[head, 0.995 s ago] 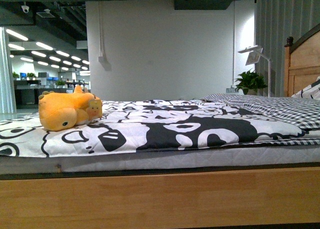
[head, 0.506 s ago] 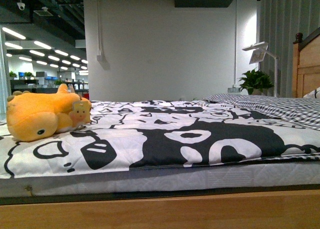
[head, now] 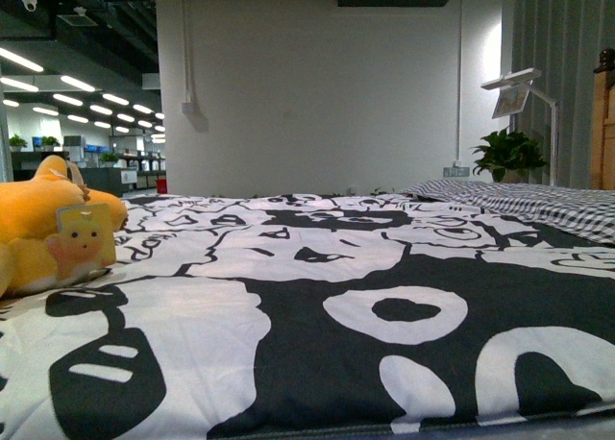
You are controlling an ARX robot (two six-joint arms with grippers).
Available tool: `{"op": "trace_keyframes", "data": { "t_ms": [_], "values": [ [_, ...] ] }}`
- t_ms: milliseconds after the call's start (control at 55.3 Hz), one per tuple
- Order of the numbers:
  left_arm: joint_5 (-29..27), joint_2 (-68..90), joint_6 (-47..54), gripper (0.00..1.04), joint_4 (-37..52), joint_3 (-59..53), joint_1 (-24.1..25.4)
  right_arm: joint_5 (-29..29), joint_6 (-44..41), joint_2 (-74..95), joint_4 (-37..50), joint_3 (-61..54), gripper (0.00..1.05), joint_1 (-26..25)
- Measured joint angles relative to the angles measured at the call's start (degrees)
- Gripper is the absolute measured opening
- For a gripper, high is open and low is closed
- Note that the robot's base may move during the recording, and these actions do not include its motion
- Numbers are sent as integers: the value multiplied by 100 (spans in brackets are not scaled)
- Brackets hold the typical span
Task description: Put away toys
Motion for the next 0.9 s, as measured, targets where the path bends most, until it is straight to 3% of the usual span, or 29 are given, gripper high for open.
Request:
{"op": "trace_keyframes", "data": {
  "t_ms": [904],
  "values": [
    [11, -4, 4, 98, 0, 0, 11, 9, 0, 4, -2, 0, 98, 2]
  ]
}}
